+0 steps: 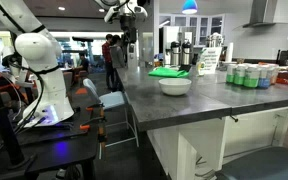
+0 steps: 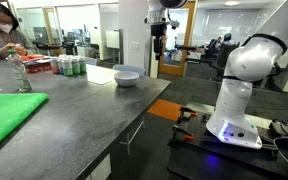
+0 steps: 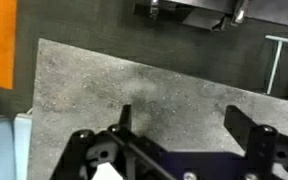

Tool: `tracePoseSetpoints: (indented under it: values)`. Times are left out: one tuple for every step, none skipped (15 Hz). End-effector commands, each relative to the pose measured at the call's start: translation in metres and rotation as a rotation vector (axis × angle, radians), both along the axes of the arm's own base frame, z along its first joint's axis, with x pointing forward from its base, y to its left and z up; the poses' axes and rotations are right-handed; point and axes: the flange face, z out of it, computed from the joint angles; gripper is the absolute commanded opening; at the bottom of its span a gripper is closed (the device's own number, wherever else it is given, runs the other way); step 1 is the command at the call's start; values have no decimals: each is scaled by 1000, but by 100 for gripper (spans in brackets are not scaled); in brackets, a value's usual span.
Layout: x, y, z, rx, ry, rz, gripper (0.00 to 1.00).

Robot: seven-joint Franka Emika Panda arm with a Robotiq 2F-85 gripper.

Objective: Move the bowl slightly to the left

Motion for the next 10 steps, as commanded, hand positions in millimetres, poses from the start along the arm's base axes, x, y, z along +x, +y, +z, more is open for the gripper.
tracePoseSetpoints:
  values:
    - [0, 0, 1, 0, 1, 0, 100]
    - [0, 0, 1, 0, 1, 0, 100]
    - [0, 0, 1, 0, 1, 0, 100]
    - [0, 0, 1, 0, 1, 0, 100]
    - [0, 0, 1, 0, 1, 0, 100]
    - [0, 0, 1, 0, 1, 0, 100]
    - [3, 1, 0, -2, -8, 15, 100]
    - [8, 3, -1, 16, -29, 57, 100]
    - [13, 4, -3, 12, -39, 78, 100]
    - [20, 6, -8, 8, -55, 120, 100]
